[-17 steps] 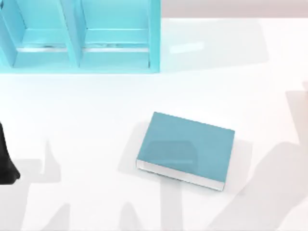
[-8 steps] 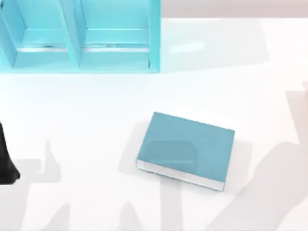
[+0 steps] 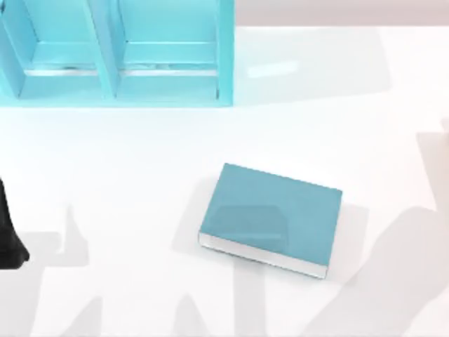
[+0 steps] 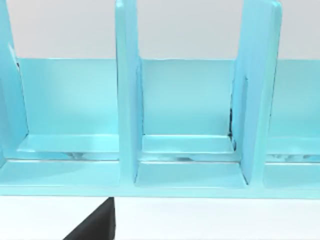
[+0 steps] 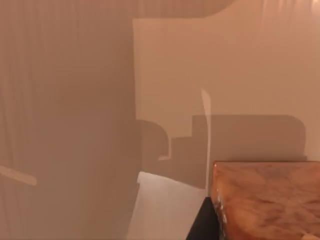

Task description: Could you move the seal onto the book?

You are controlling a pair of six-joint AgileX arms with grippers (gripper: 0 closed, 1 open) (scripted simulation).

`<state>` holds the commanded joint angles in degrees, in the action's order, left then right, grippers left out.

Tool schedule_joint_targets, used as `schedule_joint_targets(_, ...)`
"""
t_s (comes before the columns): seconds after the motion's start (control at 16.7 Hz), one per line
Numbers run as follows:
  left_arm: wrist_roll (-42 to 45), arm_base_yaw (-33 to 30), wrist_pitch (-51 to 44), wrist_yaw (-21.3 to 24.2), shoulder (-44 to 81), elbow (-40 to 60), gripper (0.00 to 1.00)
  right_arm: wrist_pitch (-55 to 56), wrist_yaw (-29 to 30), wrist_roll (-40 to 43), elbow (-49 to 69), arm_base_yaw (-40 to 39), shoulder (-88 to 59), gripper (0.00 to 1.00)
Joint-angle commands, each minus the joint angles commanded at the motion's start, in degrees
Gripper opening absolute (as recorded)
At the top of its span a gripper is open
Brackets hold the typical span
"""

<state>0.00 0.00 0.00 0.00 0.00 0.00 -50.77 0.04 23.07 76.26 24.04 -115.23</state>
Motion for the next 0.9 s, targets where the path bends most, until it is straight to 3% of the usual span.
schedule_joint_targets(0.3,0.00,0.00,0.00,0.00,0.00,0.00,1.00,-3.42,-0.49,-1.95,2.44,-0.91,1.22,0.00)
schedule_joint_targets(0.54,0.00,0.00,0.00,0.00,0.00,0.00,1.00,-9.30,-5.10,-4.19,10.88,-0.98,5.95,0.00)
schedule_joint_targets(0.9,0.00,0.00,0.00,0.00,0.00,0.00,1.00,-22.84,-5.67,-13.82,18.71,-10.86,10.42,0.00)
